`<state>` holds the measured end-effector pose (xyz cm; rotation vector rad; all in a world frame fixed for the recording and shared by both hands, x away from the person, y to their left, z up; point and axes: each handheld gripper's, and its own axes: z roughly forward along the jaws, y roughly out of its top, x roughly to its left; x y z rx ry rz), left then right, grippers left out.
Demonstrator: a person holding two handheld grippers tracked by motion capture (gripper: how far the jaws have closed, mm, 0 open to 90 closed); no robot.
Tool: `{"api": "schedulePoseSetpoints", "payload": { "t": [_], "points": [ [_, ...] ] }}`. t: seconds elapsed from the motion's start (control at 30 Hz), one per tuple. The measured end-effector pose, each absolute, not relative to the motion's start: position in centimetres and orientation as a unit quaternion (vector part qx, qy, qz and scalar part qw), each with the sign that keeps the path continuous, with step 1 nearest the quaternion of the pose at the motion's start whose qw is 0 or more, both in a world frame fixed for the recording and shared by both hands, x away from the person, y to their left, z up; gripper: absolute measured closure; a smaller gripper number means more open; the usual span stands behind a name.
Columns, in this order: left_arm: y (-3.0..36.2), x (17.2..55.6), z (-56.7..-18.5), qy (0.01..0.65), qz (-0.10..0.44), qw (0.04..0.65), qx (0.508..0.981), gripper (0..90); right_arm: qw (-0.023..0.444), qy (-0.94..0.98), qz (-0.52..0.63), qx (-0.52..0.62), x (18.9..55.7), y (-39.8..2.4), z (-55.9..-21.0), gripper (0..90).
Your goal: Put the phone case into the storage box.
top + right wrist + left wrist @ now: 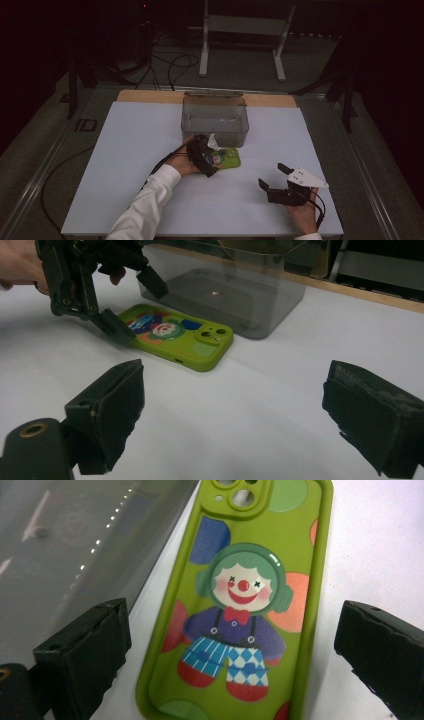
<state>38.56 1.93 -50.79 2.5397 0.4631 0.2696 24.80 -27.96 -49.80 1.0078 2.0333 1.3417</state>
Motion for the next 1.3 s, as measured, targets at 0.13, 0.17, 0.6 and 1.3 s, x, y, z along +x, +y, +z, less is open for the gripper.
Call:
{"api": "schedulePoseSetpoints", "payload": {
  "t": [0.13,0.17,0.6,1.3],
  "points": [
    [1.4,38.9,-51.0,0.168,0.082,0.256,0.948,4.7,0.250,0.746,0.494,0.371,24.8,-28.0,-49.8,9.8],
    [1.3,39.0,-51.0,0.167,0.081,0.252,0.950,5.1,0.250,0.745,0.494,0.371,24.8,-28.0,-49.8,9.8],
    [0.5,39.5,-50.3,0.146,0.068,0.209,0.965,11.9,0.248,0.746,0.495,0.370,24.8,-27.9,-49.8,9.8],
    [-0.4,39.0,-50.4,0.136,0.030,0.138,0.981,16.6,0.247,0.745,0.496,0.371,24.7,-28.0,-49.7,9.8]
  ]
}}
